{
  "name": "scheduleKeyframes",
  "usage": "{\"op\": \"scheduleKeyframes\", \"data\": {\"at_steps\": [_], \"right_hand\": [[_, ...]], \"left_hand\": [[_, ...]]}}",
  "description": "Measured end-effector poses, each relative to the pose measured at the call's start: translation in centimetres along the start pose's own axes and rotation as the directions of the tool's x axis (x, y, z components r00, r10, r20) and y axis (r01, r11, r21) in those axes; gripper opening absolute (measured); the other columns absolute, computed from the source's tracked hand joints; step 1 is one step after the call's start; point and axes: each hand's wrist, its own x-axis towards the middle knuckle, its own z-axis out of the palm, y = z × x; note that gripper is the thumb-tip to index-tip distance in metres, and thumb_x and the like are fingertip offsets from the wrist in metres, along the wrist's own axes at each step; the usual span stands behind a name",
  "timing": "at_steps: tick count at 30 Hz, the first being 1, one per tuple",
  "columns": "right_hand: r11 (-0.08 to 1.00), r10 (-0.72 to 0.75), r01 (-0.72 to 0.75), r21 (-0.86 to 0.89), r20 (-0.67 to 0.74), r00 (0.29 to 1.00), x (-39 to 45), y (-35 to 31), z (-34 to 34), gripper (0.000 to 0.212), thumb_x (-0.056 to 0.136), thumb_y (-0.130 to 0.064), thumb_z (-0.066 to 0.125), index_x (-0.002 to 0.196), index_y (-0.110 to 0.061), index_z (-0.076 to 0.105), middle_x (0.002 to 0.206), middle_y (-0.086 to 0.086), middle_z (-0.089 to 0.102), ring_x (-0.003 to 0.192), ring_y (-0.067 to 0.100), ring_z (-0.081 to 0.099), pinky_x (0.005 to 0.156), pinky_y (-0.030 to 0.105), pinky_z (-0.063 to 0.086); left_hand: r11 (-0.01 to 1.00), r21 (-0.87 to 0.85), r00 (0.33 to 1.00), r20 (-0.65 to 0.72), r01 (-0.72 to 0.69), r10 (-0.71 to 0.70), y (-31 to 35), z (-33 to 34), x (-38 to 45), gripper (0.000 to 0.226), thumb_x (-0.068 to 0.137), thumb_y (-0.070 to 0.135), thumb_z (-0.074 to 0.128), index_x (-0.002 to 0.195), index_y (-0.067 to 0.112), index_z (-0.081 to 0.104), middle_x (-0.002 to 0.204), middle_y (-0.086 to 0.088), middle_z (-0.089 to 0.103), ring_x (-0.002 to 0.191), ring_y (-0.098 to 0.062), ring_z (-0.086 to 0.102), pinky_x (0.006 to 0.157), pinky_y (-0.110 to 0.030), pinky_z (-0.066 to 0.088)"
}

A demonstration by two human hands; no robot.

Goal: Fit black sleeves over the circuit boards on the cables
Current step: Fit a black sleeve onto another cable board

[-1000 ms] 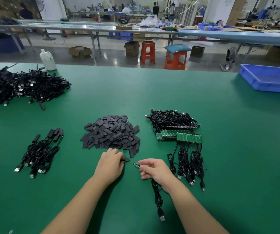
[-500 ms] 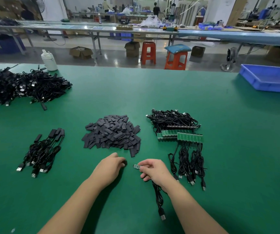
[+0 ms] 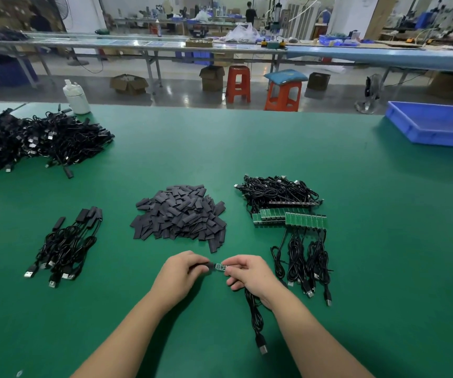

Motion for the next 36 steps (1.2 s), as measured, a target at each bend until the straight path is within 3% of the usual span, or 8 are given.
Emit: {"op": "scheduleKeyframes", "data": {"at_steps": [10,19,28,36], "right_hand": [[1.000,0.006,-0.006,0.024,0.008,1.000,0.1,0.1,-0.2,0.017,0.094,-0.002,0.064,0.101,-0.016,0.072,0.086,0.010,0.072,0.068,0.013,0.068,0.068,0.024,0.058],[1.000,0.007,-0.007,0.008,0.009,1.000,0.1,0.2,-0.2,0.018,0.093,-0.003,0.064,0.098,-0.018,0.073,0.085,0.009,0.073,0.067,0.013,0.068,0.069,0.024,0.058],[0.999,-0.008,0.007,0.031,0.013,1.000,0.2,0.4,-0.3,0.018,0.093,-0.001,0.065,0.100,-0.016,0.072,0.083,0.006,0.073,0.066,0.012,0.068,0.066,0.023,0.057],[1.000,-0.015,0.015,0.013,0.010,1.000,0.5,0.7,0.1,0.019,0.092,0.000,0.064,0.102,-0.016,0.070,0.082,0.006,0.071,0.066,0.012,0.068,0.066,0.024,0.057]], "left_hand": [[0.991,-0.135,0.999,-0.045,-0.004,-0.002,0.5,0.7,-0.3,0.018,0.087,0.019,0.073,0.103,0.026,0.076,0.089,0.021,0.066,0.088,0.007,0.059,0.077,-0.003,0.039],[0.978,0.105,0.983,0.045,-0.181,0.177,0.2,0.2,0.1,0.020,0.091,0.023,0.067,0.111,0.026,0.073,0.103,0.014,0.068,0.093,-0.007,0.062,0.084,-0.025,0.049],[0.990,0.067,0.990,0.075,-0.127,0.122,0.7,0.3,0.3,0.021,0.091,0.024,0.067,0.112,0.026,0.072,0.101,0.009,0.072,0.090,-0.007,0.064,0.085,-0.025,0.050],[0.973,0.127,0.974,0.146,-0.194,0.175,1.6,0.4,0.6,0.025,0.096,0.020,0.061,0.119,0.022,0.070,0.108,0.004,0.069,0.099,-0.014,0.062,0.089,-0.026,0.046]]}}
